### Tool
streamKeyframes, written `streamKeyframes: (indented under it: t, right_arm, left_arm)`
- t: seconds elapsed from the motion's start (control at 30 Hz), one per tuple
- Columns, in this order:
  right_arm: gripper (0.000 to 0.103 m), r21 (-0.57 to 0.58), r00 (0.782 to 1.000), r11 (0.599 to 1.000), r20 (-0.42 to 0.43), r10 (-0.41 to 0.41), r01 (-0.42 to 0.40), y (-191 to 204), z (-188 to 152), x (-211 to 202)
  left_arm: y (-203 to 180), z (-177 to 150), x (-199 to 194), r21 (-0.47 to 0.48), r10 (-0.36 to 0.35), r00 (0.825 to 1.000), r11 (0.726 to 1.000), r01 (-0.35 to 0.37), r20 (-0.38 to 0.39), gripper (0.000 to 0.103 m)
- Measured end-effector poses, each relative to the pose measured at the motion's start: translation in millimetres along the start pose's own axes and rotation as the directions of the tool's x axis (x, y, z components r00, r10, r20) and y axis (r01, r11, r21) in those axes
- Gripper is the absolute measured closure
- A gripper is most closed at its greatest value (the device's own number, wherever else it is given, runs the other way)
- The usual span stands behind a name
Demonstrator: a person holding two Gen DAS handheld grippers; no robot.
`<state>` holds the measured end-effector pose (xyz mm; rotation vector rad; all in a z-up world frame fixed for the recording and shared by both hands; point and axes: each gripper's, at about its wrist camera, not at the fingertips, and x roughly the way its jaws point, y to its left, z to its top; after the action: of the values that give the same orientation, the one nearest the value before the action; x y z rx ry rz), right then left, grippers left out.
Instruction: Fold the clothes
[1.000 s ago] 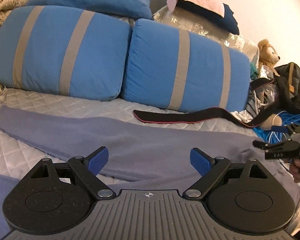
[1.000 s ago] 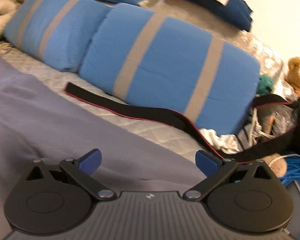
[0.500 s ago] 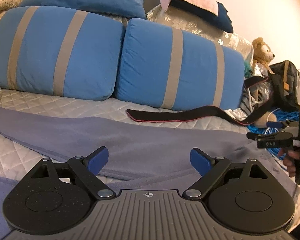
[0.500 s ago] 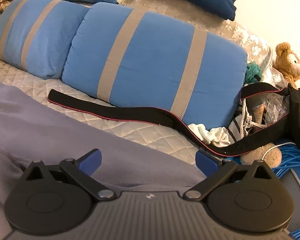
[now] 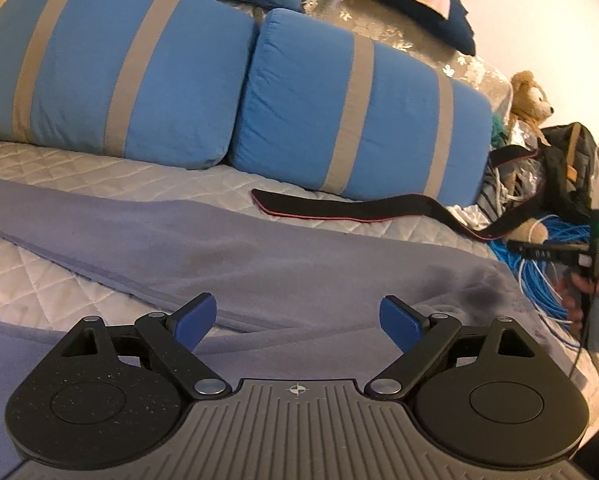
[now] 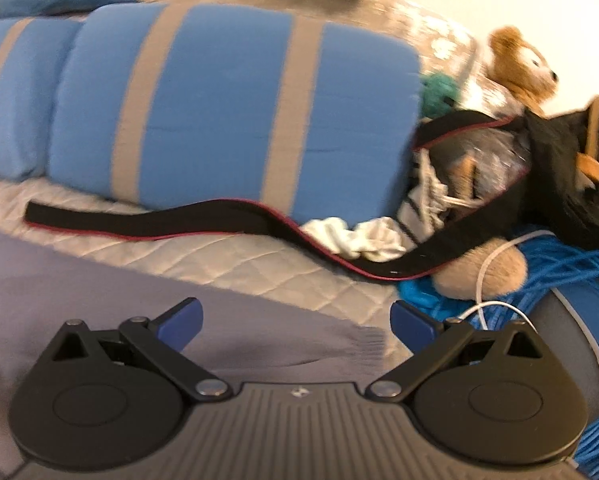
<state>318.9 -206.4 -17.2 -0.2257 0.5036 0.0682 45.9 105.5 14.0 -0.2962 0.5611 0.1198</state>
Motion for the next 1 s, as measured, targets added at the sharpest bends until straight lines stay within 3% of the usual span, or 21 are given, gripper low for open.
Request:
streamKeyframes:
  t: [0.2, 0.47, 0.83, 1.0]
  right_arm:
    - [0.000, 0.114, 0.998, 0.992, -0.047, -0.047, 0.052, -47, -5, 19]
    - [0.000, 0.345, 0.990, 0.938, -0.114, 0.078, -0.034, -95, -16, 42]
    - [0.004, 0.392, 0.971, 0.916, -0.177, 0.160, -0.079, -96, -23, 85]
    - [0.010, 0.421, 0.959, 0.905, -0.225, 0.172, -0.063, -100, -29, 109]
  left_arm:
    - [-2, -2, 1, 0.005, -0.018, 1.000, 1.000, 0.018, -0.017, 0.013]
    - [-5, -1, 5, -0.008, -0.025, 0.999, 1.000, 0.025, -0.030, 0.013]
    - [-8, -1, 13, -0.009, -0.033, 0.998, 0.999, 0.033, -0.060, 0.013]
    - [-8, -1, 16, -0.007, -0.039, 0.997, 0.999, 0.038, -0.071, 0.013]
